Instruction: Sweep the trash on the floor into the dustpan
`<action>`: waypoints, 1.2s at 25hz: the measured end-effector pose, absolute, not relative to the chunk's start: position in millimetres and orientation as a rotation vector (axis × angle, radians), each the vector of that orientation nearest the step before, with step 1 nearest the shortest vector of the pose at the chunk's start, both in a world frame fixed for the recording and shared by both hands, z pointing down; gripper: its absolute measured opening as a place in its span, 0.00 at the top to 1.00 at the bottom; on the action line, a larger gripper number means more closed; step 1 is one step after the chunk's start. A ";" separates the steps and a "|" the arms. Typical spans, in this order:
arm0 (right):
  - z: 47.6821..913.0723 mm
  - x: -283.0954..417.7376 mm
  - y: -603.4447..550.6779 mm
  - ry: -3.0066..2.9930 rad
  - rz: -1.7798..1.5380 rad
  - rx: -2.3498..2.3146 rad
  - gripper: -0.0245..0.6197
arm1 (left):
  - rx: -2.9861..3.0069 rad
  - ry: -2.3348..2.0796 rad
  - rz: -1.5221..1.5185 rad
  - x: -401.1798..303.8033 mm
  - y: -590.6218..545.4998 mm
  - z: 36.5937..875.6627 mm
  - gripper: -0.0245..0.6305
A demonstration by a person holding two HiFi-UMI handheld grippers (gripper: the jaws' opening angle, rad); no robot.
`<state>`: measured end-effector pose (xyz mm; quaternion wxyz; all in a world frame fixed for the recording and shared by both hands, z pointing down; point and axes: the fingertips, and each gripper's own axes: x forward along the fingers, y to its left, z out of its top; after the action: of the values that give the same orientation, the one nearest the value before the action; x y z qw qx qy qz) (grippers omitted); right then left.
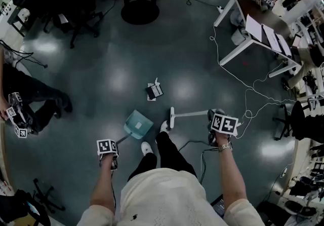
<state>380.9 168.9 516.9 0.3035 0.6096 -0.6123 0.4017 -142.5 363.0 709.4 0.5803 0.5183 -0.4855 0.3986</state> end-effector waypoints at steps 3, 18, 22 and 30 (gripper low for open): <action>515.8 380.1 105.9 -1.675 1.033 1.590 0.78 | 1.204 -1.152 0.939 -140.5 321.0 713.8 0.82; 503.4 343.5 -131.0 -1.946 0.600 1.273 0.78 | 1.134 -1.229 0.984 -118.0 189.6 725.8 0.82; 540.9 294.1 -99.3 -1.994 0.329 0.977 0.78 | 1.156 -1.236 0.958 -122.3 162.1 731.7 0.82; 579.5 240.9 -36.8 -2.047 0.380 0.892 0.78 | 1.284 -1.123 1.091 -131.6 115.1 742.2 0.82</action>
<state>240.9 -36.8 579.5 0.4245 0.3568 -0.8182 0.1518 -131.6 115.1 742.2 0.5296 0.5377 -0.4705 0.4571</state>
